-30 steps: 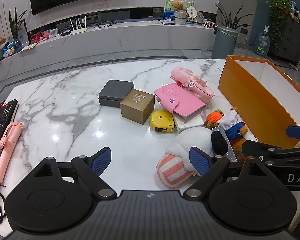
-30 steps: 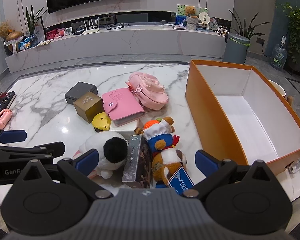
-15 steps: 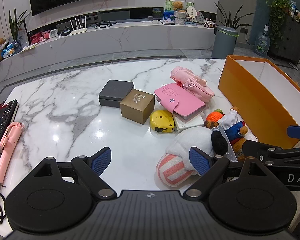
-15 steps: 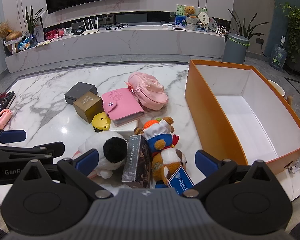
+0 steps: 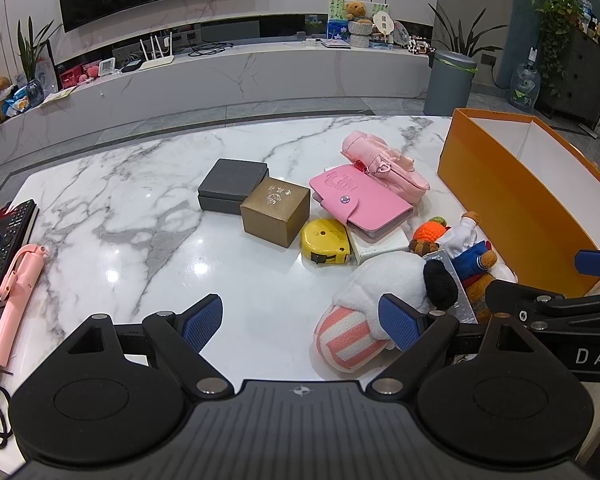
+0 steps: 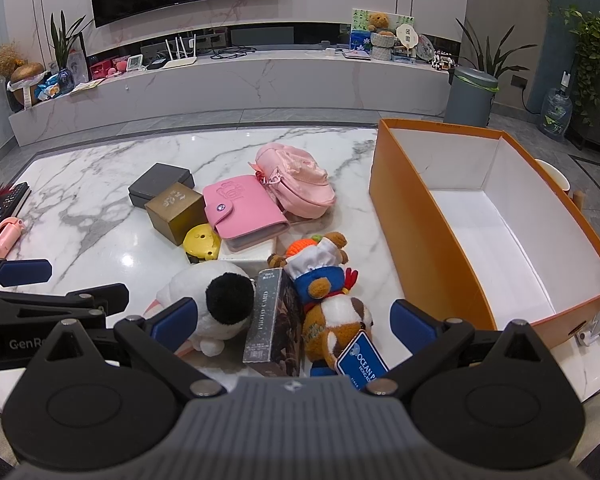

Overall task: Organize objects
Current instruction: 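Grasp the white panda plush with the left tool while the right tool reaches the PHOTO CARD box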

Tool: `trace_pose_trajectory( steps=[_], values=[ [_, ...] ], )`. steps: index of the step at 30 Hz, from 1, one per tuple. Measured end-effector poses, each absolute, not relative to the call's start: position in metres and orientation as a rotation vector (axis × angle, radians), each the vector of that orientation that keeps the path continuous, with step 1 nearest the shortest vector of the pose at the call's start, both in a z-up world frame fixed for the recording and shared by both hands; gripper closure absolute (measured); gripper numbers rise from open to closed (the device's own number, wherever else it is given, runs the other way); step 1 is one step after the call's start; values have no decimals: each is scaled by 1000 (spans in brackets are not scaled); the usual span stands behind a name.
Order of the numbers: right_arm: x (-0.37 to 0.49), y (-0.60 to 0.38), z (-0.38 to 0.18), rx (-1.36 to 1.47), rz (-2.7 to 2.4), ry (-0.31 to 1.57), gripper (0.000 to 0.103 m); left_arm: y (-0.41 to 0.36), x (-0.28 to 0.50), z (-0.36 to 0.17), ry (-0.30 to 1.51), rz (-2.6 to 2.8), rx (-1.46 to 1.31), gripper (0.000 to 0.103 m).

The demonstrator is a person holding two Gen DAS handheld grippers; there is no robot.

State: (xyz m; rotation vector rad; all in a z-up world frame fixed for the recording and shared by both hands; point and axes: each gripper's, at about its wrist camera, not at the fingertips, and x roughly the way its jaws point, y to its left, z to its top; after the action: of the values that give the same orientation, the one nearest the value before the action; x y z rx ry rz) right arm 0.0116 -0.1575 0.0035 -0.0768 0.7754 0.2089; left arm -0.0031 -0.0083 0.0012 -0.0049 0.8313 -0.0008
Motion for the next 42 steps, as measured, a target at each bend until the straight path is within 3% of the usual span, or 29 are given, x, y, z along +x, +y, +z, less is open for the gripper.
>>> trace_pose_trajectory(
  steps=[20,42],
  values=[
    [18,-186,-13,-136,247,731,1,-17,0,-9,855,-61,49,1],
    [32,-187,-46,-221,268,735,1,-66,14,-41,833,-175,349,2]
  ],
)
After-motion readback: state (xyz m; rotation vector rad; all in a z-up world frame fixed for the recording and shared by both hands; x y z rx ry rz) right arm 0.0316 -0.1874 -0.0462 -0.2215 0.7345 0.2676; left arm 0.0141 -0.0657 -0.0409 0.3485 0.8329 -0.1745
